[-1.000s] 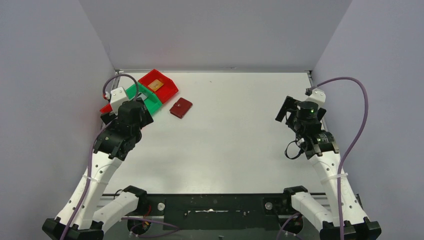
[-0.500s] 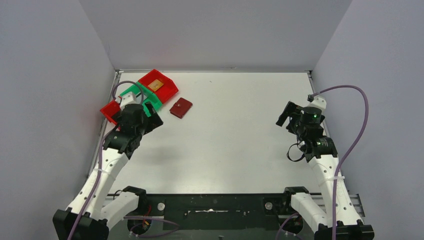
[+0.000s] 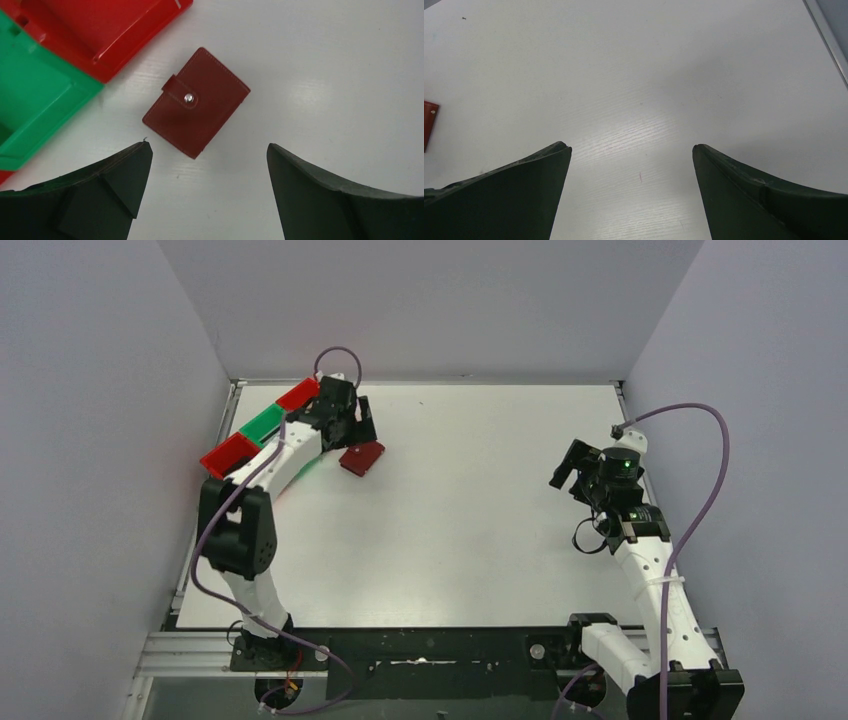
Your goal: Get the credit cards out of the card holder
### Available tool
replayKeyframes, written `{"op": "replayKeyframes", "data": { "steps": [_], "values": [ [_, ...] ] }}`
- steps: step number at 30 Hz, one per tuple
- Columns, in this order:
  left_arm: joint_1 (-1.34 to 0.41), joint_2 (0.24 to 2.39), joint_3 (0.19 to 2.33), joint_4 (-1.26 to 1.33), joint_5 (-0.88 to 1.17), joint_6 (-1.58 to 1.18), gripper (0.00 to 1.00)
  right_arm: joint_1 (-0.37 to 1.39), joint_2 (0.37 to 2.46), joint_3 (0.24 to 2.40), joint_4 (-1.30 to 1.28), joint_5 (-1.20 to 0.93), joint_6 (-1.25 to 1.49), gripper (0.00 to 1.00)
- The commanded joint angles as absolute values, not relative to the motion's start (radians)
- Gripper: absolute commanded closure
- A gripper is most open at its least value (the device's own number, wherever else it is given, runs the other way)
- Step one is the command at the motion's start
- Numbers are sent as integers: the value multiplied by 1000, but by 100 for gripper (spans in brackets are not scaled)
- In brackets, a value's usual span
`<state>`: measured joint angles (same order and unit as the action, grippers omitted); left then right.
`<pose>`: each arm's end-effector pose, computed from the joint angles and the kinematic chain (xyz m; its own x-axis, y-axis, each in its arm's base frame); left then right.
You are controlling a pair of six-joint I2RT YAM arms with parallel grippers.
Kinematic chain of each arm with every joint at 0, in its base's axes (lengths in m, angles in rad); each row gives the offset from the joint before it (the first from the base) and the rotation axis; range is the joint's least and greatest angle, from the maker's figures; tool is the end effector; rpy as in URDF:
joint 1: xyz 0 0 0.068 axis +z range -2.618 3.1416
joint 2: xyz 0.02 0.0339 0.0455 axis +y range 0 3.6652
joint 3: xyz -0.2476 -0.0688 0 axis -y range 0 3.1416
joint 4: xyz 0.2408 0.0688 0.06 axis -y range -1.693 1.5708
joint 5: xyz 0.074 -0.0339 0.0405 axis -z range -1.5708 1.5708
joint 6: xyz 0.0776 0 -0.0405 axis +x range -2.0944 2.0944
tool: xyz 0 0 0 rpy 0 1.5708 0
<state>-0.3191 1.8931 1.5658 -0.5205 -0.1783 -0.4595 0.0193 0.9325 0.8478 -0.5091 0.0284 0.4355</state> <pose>0.4271 -0.1266 0.2150 -0.7256 -0.2199 -0.6520 -0.1389 0.9749 -0.1742 0.2431 0.0025 0.2670 -0.5054 0.4120 -0.7582 0.2398 0.9111 0.3352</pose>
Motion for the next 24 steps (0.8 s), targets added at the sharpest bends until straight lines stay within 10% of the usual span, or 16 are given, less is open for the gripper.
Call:
{"op": "replayKeyframes", "data": {
  "steps": [1,12,24],
  "values": [
    [-320,2101,1860,-614,-203,-383,14,3,921,894,-470,23,419,2],
    [-307,2372,2110,-736,-162,-365,15,-20,943,908,-483,63,376,2],
    [-359,2225,1776,-623,-73,-309,30,-21,988,915,-499,43,379,2]
  ]
}}
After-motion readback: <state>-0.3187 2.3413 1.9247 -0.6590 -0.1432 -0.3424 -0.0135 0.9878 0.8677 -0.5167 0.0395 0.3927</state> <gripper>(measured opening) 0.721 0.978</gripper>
